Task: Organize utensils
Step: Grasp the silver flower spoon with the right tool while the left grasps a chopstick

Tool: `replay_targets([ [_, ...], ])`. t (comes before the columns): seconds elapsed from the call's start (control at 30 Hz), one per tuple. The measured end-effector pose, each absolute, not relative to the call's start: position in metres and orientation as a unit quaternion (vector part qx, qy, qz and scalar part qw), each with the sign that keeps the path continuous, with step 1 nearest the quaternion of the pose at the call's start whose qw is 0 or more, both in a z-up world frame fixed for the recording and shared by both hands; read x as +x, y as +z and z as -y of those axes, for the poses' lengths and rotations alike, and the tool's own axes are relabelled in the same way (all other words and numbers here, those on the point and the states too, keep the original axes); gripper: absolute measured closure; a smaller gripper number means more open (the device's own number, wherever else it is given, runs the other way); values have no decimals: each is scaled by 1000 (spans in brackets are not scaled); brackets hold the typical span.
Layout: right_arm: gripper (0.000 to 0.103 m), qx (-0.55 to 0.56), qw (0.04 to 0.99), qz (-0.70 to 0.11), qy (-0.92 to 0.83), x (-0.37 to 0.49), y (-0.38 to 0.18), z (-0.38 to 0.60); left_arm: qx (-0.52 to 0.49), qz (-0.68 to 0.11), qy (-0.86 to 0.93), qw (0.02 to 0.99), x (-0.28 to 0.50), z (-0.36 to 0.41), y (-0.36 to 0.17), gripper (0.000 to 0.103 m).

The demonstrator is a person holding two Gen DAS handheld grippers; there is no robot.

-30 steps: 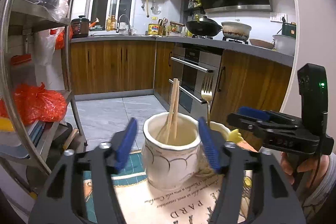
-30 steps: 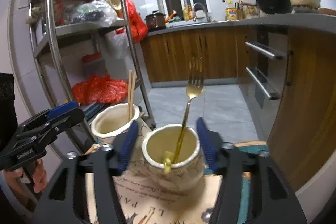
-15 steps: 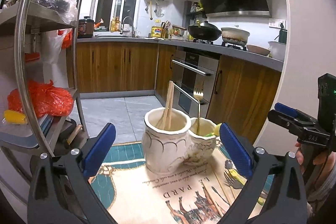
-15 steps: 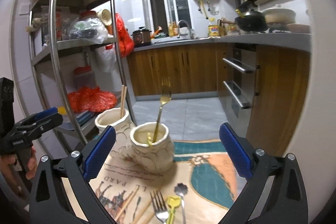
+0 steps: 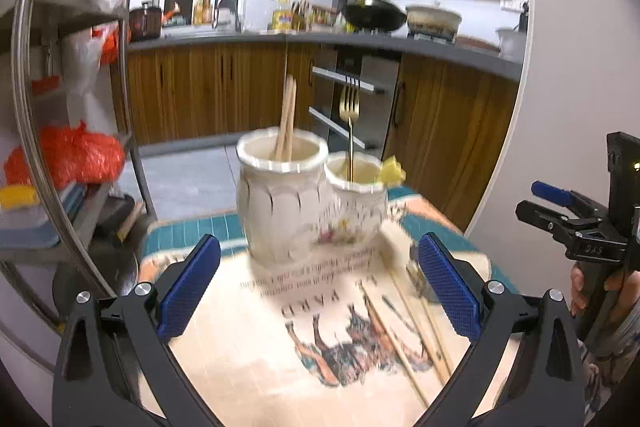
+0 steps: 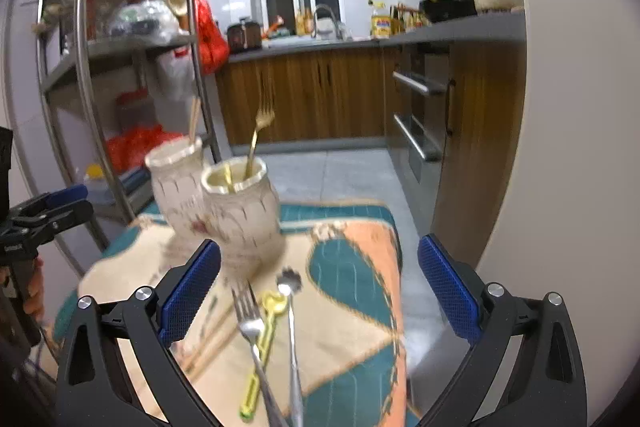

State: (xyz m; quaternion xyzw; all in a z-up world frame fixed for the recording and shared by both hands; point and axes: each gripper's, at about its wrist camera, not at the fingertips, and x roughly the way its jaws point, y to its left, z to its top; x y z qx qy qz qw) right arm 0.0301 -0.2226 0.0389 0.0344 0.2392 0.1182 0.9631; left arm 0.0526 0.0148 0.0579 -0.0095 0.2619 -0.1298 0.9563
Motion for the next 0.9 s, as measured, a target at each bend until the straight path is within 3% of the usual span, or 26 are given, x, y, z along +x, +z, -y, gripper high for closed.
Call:
replay_targets([
  [0.67,8,-24,923,-355,149,35,-23,204,62,-394,-155,904,61,44,-19,6],
  [0.73,17,-23,918,-360,162,34,-25,204,64,-401,-164,899,61,47,-22,14],
  [0.8,38,-30,913,-369,172,34,-26,201,66,-407,-173,894,61,52,-25,22],
  [0.9,51,-32,910,-378,168,40,-28,199,69,-414,-180,890,62,58,-28,31],
])
